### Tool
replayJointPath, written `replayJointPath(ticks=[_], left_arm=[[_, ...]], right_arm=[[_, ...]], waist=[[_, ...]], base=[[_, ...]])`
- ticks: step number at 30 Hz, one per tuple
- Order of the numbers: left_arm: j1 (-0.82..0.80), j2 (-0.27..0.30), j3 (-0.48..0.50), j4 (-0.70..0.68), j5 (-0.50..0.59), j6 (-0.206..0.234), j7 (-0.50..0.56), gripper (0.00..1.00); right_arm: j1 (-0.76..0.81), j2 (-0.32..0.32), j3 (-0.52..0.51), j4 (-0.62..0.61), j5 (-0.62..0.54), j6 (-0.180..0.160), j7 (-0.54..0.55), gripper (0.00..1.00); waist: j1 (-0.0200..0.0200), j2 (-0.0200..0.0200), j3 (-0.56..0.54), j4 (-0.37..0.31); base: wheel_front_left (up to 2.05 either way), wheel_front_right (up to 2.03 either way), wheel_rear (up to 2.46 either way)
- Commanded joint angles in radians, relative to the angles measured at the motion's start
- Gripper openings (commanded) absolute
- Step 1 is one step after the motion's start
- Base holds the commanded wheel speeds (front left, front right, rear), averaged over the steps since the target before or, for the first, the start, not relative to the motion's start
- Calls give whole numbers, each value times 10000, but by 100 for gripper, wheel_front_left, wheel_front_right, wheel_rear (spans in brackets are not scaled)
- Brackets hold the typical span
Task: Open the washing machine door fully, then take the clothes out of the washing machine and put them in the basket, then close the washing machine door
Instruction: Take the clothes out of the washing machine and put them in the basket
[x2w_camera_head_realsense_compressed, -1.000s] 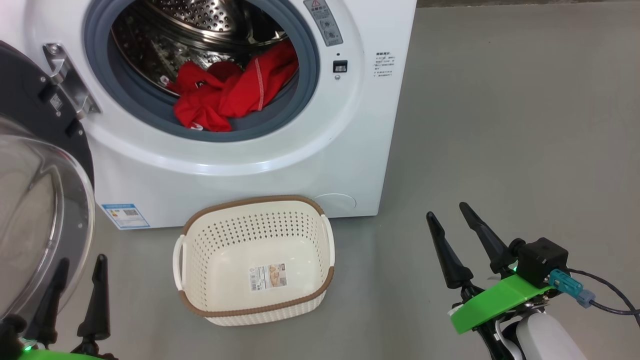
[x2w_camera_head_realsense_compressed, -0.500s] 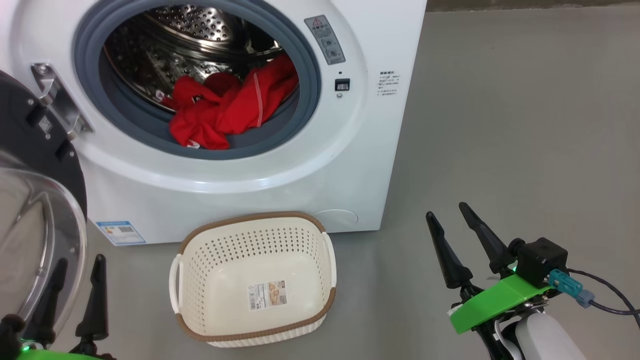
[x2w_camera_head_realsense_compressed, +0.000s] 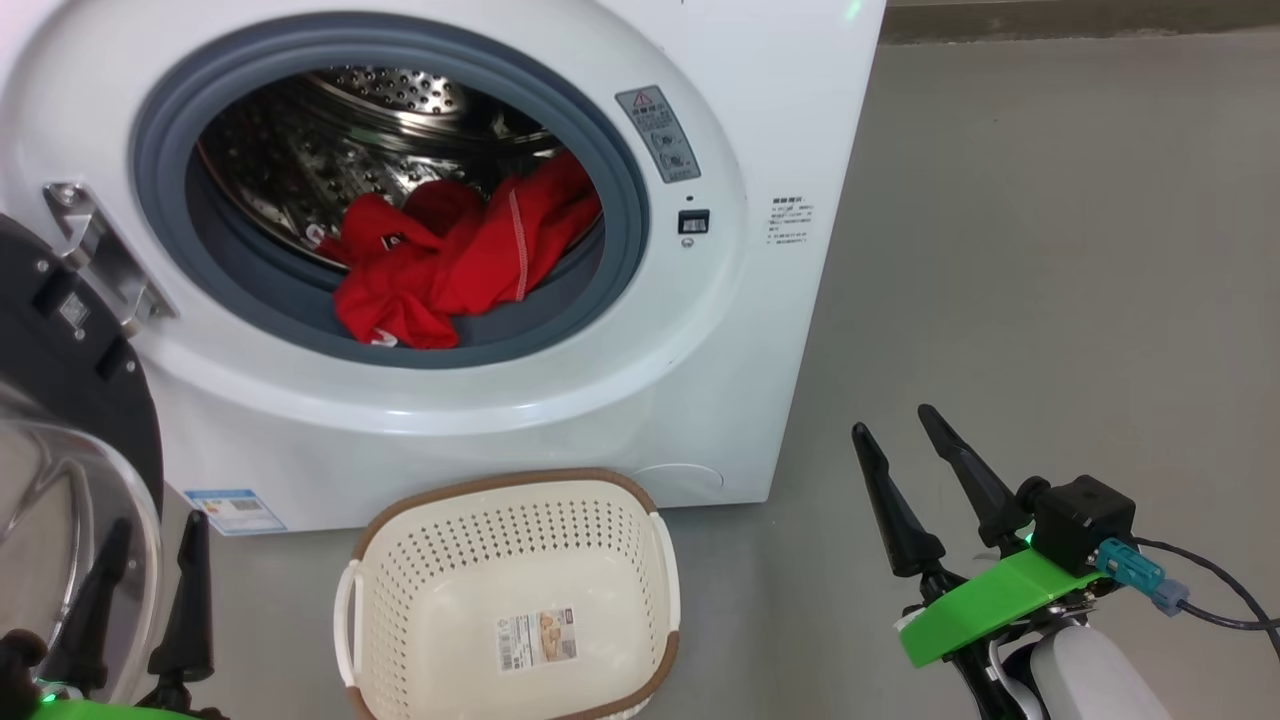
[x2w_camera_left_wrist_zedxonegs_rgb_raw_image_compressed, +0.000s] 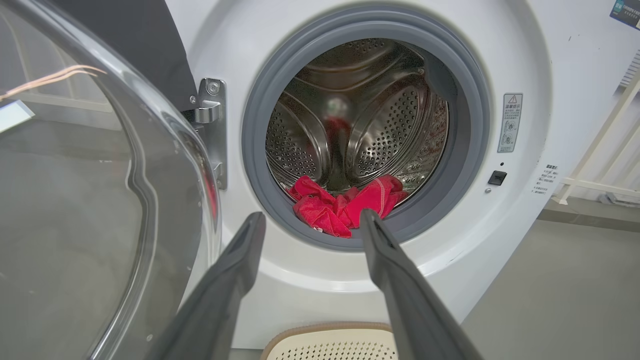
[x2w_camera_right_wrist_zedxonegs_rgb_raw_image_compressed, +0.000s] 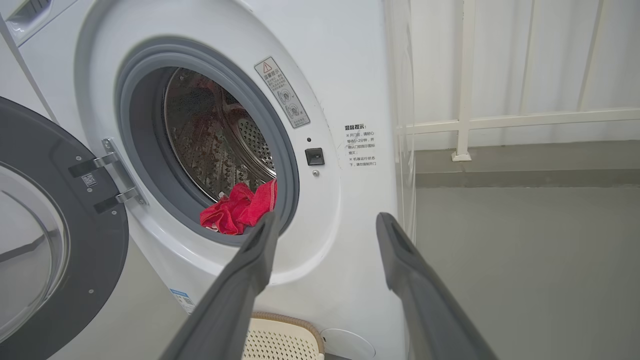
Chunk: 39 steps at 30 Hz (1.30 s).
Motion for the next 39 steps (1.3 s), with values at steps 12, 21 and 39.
replayJointPath(ticks=[12,21,39], left_arm=[[-281,254,488,-179,172,46,-92,100],[-293,248,489,-173,202,46,-92,100],[-299,266,512,-190,205,46,-92,100]], right_arm=[[-46,38,197,-238,-104,16,-120,100],[-43,43,195,-236,-101,16,-120,100],[-79,74,168,-221,-143,16,-120,100]], waist=[[0,-1,-7,12],[0,-1,11,35],[0,-1,65,23]], base=[[25,-25,0],[0,0,0],[0,0,0]])
